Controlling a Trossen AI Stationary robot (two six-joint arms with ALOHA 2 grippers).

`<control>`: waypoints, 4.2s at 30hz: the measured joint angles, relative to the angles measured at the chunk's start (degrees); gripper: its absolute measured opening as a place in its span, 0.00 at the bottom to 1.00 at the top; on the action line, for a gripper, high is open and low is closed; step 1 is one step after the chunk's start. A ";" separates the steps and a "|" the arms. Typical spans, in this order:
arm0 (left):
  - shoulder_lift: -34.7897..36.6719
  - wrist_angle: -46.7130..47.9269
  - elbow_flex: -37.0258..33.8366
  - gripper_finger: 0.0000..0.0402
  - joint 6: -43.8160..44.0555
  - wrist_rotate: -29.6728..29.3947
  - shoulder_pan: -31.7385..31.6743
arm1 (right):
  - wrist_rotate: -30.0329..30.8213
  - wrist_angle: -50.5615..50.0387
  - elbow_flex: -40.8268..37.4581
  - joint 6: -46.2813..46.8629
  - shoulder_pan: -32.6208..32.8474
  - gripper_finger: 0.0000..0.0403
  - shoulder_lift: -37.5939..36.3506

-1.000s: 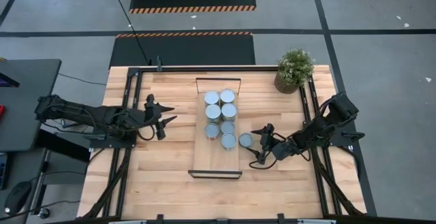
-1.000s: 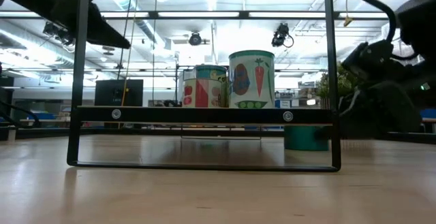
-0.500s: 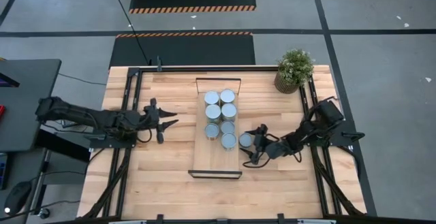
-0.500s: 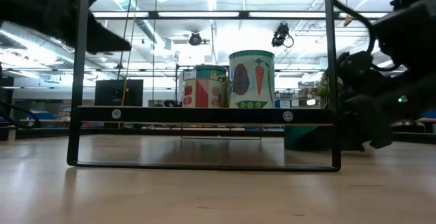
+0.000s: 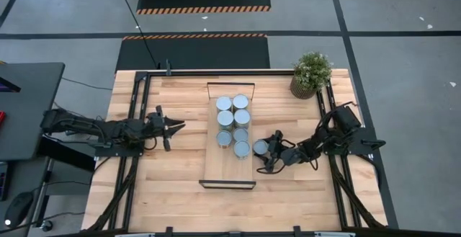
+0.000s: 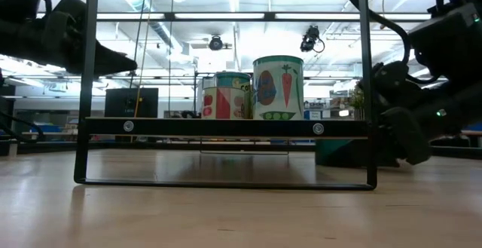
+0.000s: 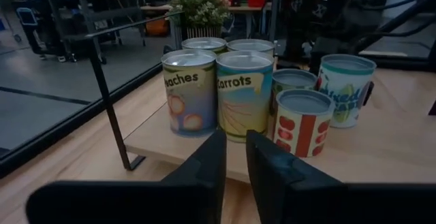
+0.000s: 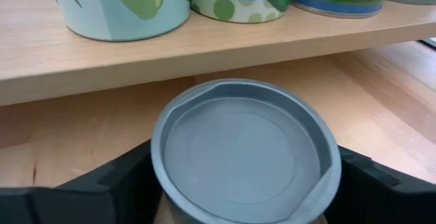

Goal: Pick and place cans onto a shelf
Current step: Put the canned tuna on the shelf

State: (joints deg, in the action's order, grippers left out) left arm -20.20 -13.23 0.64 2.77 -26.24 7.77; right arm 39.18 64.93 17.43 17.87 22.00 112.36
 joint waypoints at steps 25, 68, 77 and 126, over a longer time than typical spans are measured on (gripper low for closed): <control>1.87 1.02 -0.13 0.01 7.04 1.52 0.62 | -18.32 -0.27 -0.38 -8.89 3.86 0.79 -13.19; 1.85 3.77 -0.20 0.01 10.14 -2.67 8.92 | -19.72 -9.88 14.62 -12.52 5.47 0.79 -4.57; 1.85 4.19 -0.22 0.01 10.16 -2.67 8.92 | -19.80 -10.54 14.38 -11.58 4.90 0.84 -4.57; 1.85 7.29 -0.22 0.01 12.53 -3.52 8.92 | -19.26 -16.84 14.14 -12.36 5.25 0.99 -8.56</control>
State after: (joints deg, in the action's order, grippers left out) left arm -18.35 -5.93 0.43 15.30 -29.76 16.69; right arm 19.92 48.08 31.57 5.50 27.24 103.80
